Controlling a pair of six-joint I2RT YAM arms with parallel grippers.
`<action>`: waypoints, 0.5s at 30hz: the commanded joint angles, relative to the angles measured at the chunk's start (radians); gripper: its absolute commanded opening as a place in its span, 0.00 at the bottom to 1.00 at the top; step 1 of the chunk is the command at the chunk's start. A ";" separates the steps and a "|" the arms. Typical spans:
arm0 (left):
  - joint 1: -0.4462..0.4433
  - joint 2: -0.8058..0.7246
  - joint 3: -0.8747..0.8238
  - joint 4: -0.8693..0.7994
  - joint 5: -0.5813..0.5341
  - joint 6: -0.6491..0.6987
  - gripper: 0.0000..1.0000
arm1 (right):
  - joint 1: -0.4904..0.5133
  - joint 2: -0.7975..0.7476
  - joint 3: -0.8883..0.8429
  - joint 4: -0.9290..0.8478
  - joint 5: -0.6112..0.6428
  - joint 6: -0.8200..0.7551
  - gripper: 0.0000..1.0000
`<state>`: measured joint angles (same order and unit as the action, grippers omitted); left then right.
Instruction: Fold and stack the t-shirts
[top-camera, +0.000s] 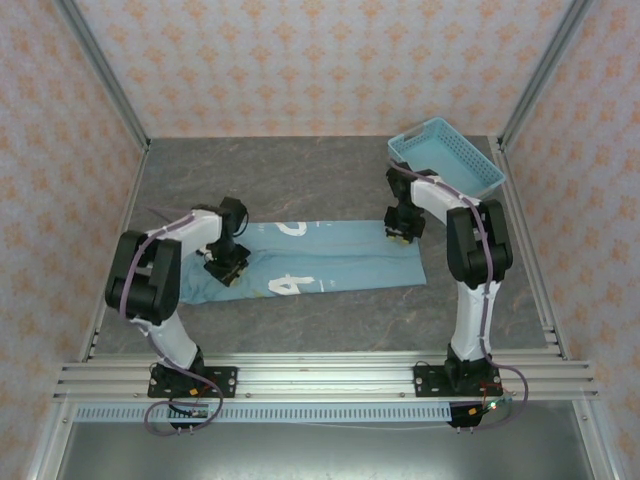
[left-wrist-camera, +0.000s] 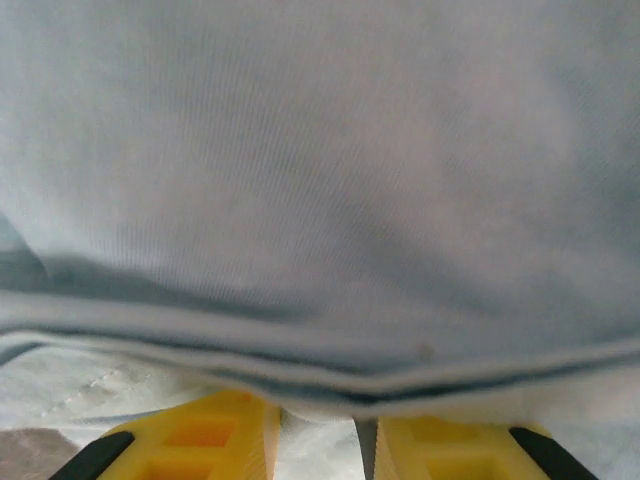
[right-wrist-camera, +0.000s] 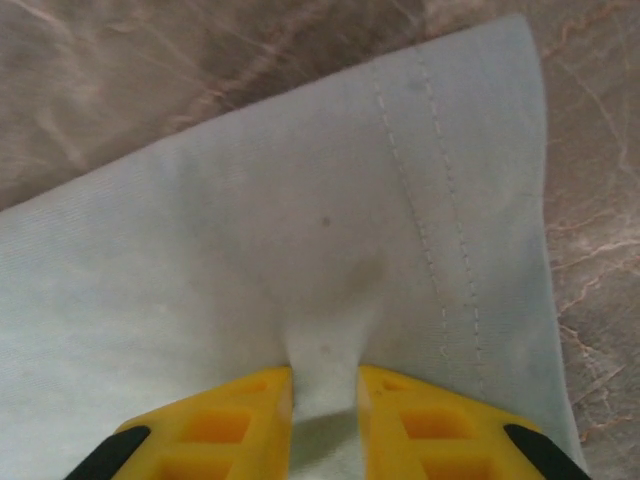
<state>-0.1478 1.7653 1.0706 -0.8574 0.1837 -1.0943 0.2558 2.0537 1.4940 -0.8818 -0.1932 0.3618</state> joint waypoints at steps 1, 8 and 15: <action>0.041 0.116 0.127 0.015 -0.060 0.051 0.27 | -0.003 -0.011 -0.041 -0.071 0.060 -0.003 0.23; 0.049 0.469 0.646 -0.021 -0.056 0.159 0.26 | 0.051 -0.141 -0.283 -0.049 -0.027 0.094 0.23; -0.025 0.917 1.405 -0.060 0.064 0.156 0.26 | 0.257 -0.296 -0.519 0.117 -0.255 0.400 0.24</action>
<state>-0.1329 2.5351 2.2765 -0.9005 0.1928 -0.9512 0.4454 1.7512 1.0508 -0.8261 -0.3271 0.5941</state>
